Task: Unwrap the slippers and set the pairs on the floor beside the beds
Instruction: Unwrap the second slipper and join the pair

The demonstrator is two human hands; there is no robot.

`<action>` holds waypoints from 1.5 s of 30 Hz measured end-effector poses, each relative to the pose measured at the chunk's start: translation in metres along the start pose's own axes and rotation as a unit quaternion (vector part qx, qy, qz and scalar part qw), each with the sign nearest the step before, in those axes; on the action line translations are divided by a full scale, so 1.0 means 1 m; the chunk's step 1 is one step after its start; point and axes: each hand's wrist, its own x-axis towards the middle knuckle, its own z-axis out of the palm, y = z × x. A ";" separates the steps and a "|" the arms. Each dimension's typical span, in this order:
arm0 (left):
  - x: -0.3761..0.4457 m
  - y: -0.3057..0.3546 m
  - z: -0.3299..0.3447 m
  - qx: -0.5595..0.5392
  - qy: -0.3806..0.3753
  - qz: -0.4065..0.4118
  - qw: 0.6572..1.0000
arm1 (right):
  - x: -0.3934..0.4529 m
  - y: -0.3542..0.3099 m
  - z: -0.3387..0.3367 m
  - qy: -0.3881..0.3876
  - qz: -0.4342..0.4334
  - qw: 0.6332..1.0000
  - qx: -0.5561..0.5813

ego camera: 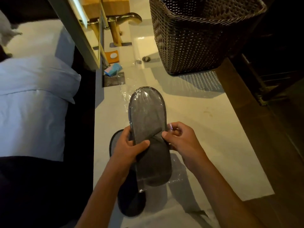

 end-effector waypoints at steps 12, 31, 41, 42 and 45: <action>-0.013 0.007 -0.025 -0.086 0.074 0.014 0.993 | -0.045 -0.003 -0.003 -0.091 -0.046 0.990 -0.101; -0.018 0.012 -0.031 -0.115 0.047 0.020 0.992 | -0.058 0.004 -0.005 -0.142 -0.066 0.953 -0.258; -0.015 0.009 -0.034 -0.127 0.063 0.006 0.990 | -0.058 0.001 -0.003 -0.134 -0.067 0.947 -0.285; -0.014 0.009 -0.035 -0.130 0.067 0.006 0.989 | -0.059 0.000 -0.003 -0.129 -0.072 0.948 -0.281; -0.012 0.010 -0.037 -0.146 0.082 0.005 0.986 | -0.062 -0.003 -0.002 -0.110 -0.096 0.961 -0.236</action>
